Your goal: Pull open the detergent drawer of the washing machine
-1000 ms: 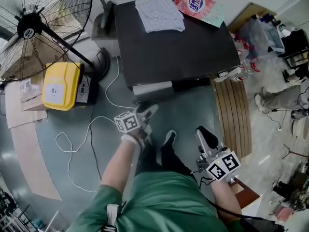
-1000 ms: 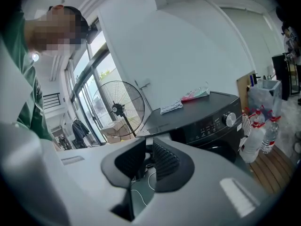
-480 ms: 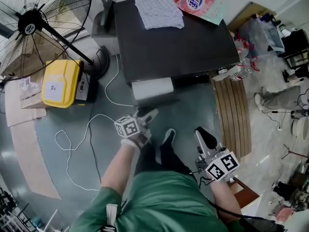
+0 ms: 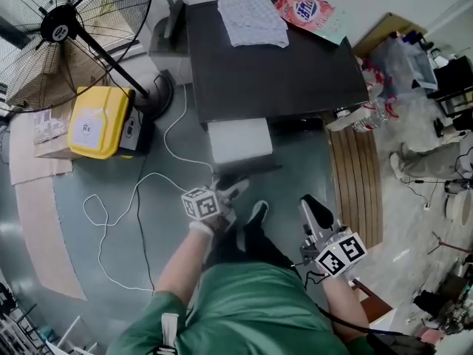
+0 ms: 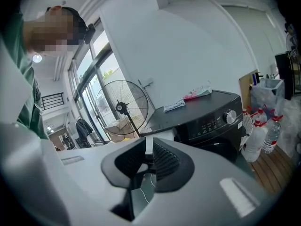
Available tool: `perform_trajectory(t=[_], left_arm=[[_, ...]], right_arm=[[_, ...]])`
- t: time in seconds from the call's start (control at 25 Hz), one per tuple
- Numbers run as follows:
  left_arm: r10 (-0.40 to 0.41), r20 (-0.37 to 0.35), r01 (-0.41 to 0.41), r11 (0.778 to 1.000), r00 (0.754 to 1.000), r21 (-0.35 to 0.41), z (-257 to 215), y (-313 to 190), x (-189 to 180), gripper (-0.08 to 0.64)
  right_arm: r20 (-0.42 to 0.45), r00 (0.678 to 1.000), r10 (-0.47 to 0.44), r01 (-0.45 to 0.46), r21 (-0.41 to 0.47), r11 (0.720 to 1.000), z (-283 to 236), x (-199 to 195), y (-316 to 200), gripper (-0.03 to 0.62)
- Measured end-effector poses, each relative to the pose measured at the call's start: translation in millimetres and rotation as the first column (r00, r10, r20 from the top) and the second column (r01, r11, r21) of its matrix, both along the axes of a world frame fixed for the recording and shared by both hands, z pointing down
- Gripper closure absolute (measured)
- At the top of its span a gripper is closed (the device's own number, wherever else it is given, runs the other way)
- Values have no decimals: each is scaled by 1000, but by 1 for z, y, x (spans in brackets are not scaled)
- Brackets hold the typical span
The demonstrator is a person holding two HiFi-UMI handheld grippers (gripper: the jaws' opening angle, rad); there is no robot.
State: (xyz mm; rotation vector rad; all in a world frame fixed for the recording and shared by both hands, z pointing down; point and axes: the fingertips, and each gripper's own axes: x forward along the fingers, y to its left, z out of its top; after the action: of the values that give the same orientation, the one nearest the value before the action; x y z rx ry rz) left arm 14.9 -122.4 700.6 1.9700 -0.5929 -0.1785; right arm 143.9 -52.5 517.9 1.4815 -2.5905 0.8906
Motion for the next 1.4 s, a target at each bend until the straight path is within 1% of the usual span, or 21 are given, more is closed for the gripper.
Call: perform_trajectory(t=[0.08, 0.12, 0.2, 0.24, 0.32, 0.4, 0.48, 0.52, 0.64, 0.72, 0.8, 0.88, 0.96, 1.08, 1.16, 1.28, 1.4], left_arm=[[8, 12, -8, 1000, 1000, 4, 2, 4, 1, 317], [15, 26, -15, 1000, 1000, 3, 4, 6, 1, 328], [34, 62, -34, 999, 997, -4, 12, 11, 4, 320], [45, 79, -45, 999, 996, -8, 16, 16, 5, 334], [77, 106, -75, 997, 991, -15, 18, 25, 10, 333], [128, 135, -127, 992, 983, -13, 14, 36, 18, 322], [181, 172, -185, 983, 968, 4, 5, 47, 21, 321], [196, 190, -203, 979, 962, 16, -2, 50, 20, 321], [193, 252, -217, 974, 948, 70, -29, 50, 9, 331], [171, 297, -216, 969, 939, 123, -52, 44, -2, 345], [135, 323, -199, 964, 937, 176, -79, 36, -12, 364], [81, 331, -163, 960, 940, 227, -109, 25, -21, 372], [17, 343, -121, 951, 939, 285, -139, 12, -29, 383], [-82, 382, -75, 923, 920, 378, -182, -9, -38, 432], [-134, 392, -50, 903, 910, 426, -210, -21, -40, 503], [-183, 360, -17, 874, 915, 486, -248, -32, -41, 557], [-225, 366, 4, 856, 903, 517, -271, -40, -44, 563]], right_arm=[[-1, 1000, -9, 9, 2, 1000, 0, -1, 0, 558], [0, 1000, -11, 11, 3, 1000, -1, -1, 0, 558], [3, 1000, -13, 13, 6, 1000, -1, -1, -2, 558], [5, 1000, -14, 14, 8, 1000, -1, -1, -3, 558], [7, 1000, -17, 17, 14, 1000, -4, -1, -5, 557], [6, 1000, -16, 16, 21, 1000, -8, 0, -8, 557], [3, 1000, -11, 11, 28, 1000, -12, 2, -12, 557], [0, 1000, -8, 8, 33, 999, -15, 3, -15, 557], [-11, 1000, 12, -11, 49, 999, -21, 9, -26, 557], [-21, 999, 32, -31, 48, 998, -26, 13, -34, 557], [-36, 998, 52, -50, 54, 997, -32, 18, -44, 557], [-52, 996, 71, -67, 68, 995, -39, 23, -54, 557], [-68, 994, 83, -77, 92, 993, -47, 26, -65, 557], [-103, 991, 84, -72, 120, 990, -63, 23, -78, 557], [-120, 990, 77, -60, 137, 989, -74, 19, -84, 557], [-135, 989, 65, -41, 175, 984, -93, 13, -91, 557], [-157, 986, 62, -27, 216, 976, -109, 7, -96, 557]])
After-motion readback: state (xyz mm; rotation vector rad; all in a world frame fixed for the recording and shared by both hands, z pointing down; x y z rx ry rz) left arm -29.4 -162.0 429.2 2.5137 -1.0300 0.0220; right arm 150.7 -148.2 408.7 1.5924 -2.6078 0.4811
